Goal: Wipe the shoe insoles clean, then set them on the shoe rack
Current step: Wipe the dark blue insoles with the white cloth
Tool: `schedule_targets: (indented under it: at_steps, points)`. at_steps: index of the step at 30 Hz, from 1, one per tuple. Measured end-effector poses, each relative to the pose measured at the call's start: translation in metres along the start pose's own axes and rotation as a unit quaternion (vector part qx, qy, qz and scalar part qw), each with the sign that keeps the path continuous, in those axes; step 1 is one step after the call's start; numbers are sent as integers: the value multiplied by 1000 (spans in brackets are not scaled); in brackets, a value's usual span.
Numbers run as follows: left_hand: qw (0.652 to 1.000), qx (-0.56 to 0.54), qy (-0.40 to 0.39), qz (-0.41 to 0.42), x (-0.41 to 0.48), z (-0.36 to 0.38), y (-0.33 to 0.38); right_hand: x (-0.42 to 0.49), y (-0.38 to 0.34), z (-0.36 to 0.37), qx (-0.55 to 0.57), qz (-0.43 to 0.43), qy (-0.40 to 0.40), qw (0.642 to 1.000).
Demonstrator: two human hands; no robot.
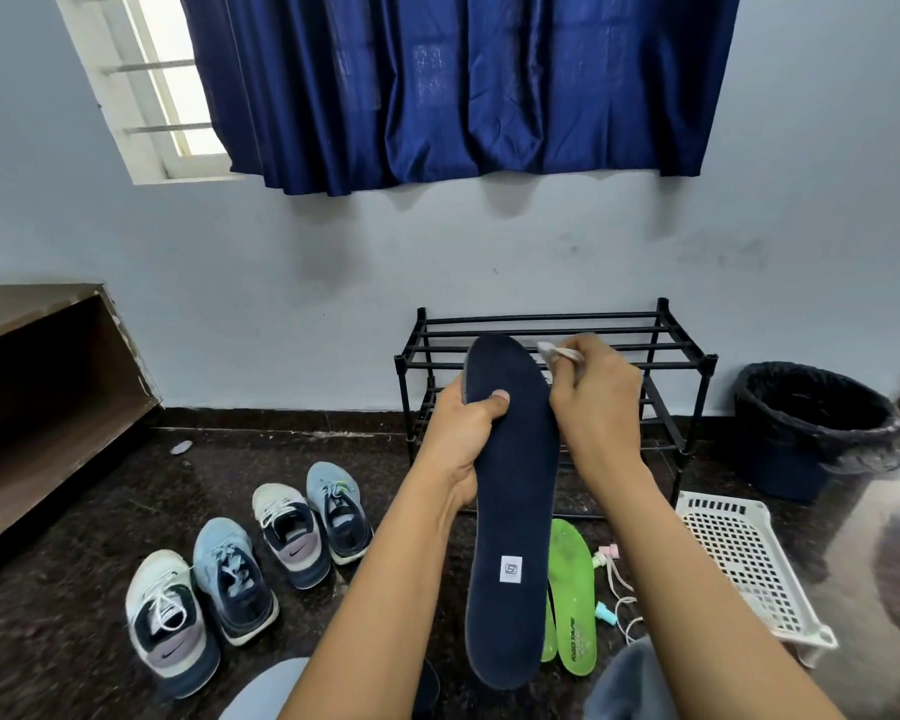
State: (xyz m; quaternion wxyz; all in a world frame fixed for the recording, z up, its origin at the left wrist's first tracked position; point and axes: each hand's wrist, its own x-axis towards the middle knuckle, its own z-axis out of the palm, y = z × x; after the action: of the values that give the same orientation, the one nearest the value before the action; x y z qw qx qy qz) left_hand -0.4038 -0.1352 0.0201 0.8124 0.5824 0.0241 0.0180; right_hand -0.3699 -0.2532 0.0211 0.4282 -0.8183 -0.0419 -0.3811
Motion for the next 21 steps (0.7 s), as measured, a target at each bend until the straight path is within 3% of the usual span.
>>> schedule_targets:
  at_steps: [3,7,10,15,21]
  points:
    - [1000,4,9,4,2,1,-1,0,-3,-6,21,-24,53,998]
    - [1000,7,-1,10,0,5,-1,-7,-11,4,8,-90,-31,995]
    - [1000,6,-1,9,-2,4,-1,-1,-12,7,9,-79,-33,996]
    - [999,34,18,1,1,-3,-1,-14,-12,10,-26,-82,-144,986]
    - [999,36,0,-10,-4,1,-7,2,-5,8,-33,-61,-61,996]
